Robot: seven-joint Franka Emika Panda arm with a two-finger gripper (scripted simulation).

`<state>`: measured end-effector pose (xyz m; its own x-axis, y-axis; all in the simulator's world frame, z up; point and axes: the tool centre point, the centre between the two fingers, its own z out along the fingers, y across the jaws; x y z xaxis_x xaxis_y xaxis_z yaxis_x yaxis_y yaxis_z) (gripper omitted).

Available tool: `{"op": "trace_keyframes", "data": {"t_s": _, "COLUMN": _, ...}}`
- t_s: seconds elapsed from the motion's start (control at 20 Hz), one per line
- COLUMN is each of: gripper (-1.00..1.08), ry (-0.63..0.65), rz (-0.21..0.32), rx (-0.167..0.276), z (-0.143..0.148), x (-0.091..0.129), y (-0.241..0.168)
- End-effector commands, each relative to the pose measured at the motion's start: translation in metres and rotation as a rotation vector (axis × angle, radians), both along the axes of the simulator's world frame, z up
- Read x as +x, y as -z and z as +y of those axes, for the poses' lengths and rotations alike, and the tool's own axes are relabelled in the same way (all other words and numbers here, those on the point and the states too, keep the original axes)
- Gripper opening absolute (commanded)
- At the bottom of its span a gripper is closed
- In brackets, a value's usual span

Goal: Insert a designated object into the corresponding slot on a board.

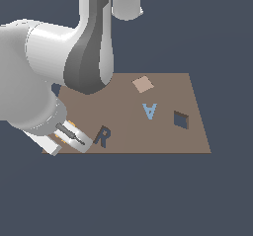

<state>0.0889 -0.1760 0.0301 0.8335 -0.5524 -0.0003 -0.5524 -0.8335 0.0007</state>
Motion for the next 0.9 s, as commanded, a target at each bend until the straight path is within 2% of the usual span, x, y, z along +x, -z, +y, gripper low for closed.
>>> {"op": "trace_keyframes", "data": {"t_s": 0.0, "gripper": -1.0, "ry": -0.013, "rz": 0.0, "rx": 0.0, "z": 0.009, "x": 0.002, "y": -0.001}}
{"op": "trace_keyframes", "data": {"t_s": 0.5, "gripper": -1.0, "ry": -0.147, "rz": 0.001, "rx": 0.0, "z": 0.095, "x": 0.011, "y": -0.009}}
{"op": "trace_keyframes", "data": {"t_s": 0.65, "gripper": -1.0, "ry": -0.162, "rz": 0.001, "rx": 0.0, "z": 0.105, "x": 0.011, "y": -0.01}}
{"op": "trace_keyframes", "data": {"t_s": 0.85, "gripper": -1.0, "ry": -0.16, "rz": 0.0, "rx": 0.001, "z": 0.104, "x": 0.011, "y": -0.007}}
